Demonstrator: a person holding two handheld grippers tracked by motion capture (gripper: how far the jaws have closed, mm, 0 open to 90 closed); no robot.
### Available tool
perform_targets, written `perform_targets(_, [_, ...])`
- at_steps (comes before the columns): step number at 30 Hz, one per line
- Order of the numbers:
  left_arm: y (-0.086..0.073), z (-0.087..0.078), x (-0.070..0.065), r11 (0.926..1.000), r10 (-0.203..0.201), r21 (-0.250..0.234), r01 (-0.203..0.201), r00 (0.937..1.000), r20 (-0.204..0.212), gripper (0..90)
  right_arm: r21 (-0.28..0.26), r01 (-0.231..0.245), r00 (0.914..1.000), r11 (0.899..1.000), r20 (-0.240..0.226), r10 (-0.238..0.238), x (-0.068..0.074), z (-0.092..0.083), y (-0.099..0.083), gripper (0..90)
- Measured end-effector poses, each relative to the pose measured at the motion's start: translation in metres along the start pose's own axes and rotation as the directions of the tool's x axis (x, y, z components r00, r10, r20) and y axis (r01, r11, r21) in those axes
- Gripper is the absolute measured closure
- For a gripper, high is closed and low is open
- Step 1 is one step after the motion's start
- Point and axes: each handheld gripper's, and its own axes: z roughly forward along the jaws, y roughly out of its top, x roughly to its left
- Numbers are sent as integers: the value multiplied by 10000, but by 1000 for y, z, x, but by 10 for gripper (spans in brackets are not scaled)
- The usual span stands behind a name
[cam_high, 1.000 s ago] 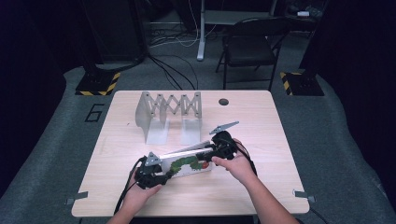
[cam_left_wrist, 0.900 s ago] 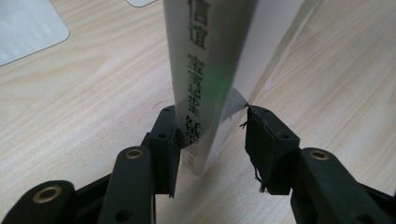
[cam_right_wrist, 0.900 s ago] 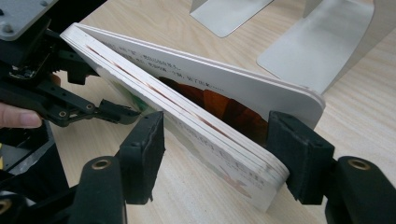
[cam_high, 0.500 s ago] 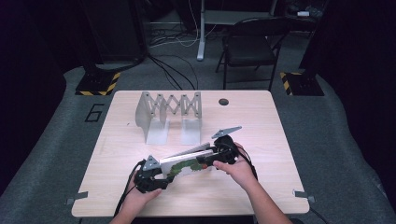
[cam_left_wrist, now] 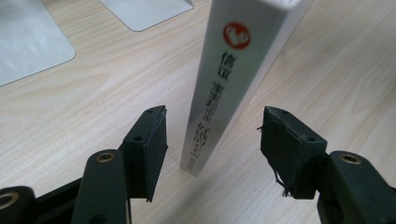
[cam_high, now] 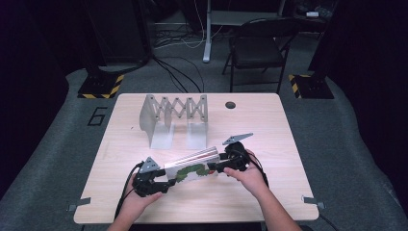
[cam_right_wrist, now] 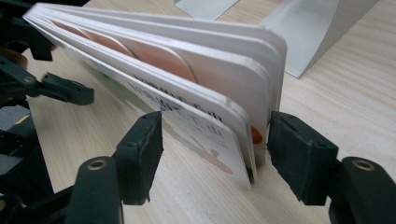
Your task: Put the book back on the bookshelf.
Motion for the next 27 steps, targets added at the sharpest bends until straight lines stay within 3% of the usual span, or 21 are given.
perform_targets(8, [11, 1, -1, 9998, 128, 161, -129, 9999, 31, 410, 208, 154, 9997, 9997, 186, -158, -2, 2, -5, 414])
perform_targets(14, [21, -1, -2, 9990, 251, 367, -260, 9994, 242, 419, 299, -43, 9997, 9995, 243, 36, -5, 4, -10, 426])
perform_targets(23, [35, 0, -5, 9995, 278, 150, -281, 9995, 177, 370, 222, -204, 9995, 9995, 234, 199, -5, 4, -12, 441])
perform_targets(27, [41, 2, -8, 9982, 585, 128, -587, 9982, 154, 353, 188, -179, 9997, 9997, 193, 175, -6, 5, -12, 445])
